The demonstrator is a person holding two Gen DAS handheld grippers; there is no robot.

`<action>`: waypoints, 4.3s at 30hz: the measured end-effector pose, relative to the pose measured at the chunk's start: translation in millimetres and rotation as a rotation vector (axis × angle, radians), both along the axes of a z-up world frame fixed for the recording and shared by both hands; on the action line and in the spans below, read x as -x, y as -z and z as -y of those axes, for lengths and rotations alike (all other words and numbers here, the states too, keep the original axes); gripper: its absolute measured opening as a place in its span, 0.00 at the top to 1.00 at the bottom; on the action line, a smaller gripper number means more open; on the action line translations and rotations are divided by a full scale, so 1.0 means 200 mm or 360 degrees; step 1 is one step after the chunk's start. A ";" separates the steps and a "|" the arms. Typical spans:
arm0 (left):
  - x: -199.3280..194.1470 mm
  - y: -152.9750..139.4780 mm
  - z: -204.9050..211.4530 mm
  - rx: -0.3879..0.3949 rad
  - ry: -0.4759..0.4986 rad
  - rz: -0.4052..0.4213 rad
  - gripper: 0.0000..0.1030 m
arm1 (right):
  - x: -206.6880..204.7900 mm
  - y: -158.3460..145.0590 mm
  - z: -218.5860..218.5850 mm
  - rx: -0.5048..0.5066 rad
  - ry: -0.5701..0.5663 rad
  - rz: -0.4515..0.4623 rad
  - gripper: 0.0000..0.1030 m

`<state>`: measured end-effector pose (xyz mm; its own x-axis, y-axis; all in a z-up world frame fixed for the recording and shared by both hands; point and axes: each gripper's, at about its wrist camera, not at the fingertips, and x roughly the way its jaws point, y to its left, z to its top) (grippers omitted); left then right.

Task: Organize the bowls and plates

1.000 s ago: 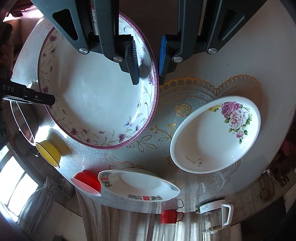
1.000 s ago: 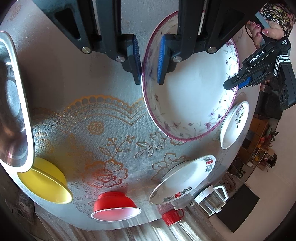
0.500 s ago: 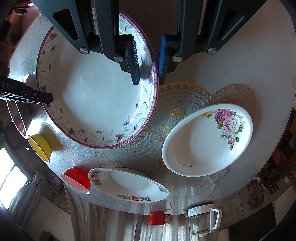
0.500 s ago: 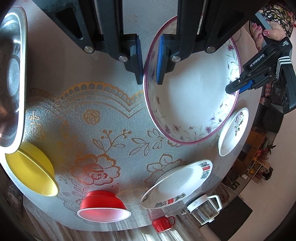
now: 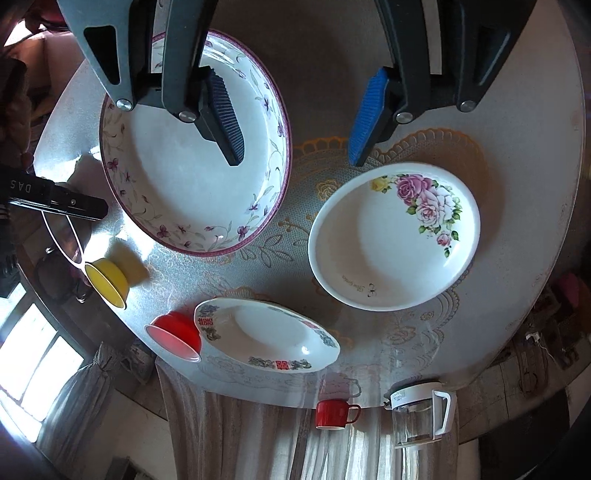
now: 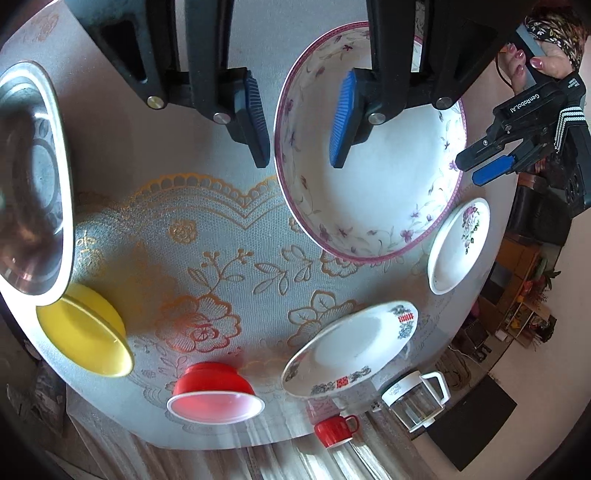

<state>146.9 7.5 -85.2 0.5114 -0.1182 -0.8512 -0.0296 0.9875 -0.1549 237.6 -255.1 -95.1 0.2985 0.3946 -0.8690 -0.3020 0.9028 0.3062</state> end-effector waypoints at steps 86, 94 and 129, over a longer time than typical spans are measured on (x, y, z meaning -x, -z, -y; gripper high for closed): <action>-1.50 0.26 -0.10 -0.0102 0.0103 -0.0215 0.56 | -1.04 0.27 -0.30 -0.0232 0.0241 -0.0191 0.79; -1.46 0.22 -0.09 -0.0160 0.0115 -0.0158 0.66 | -1.01 0.26 -0.29 -0.0216 0.0237 -0.0189 0.80; -1.06 0.07 -0.09 0.0209 0.0141 -0.0032 0.67 | -0.68 -0.08 -0.21 -0.0324 0.0231 -0.0074 0.91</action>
<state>358.3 25.1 -99.3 0.4771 -0.2735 -0.8352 0.0527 0.9575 -0.2834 374.1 -212.1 -80.1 0.3264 0.5189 -0.7901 -0.1552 0.8539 0.4967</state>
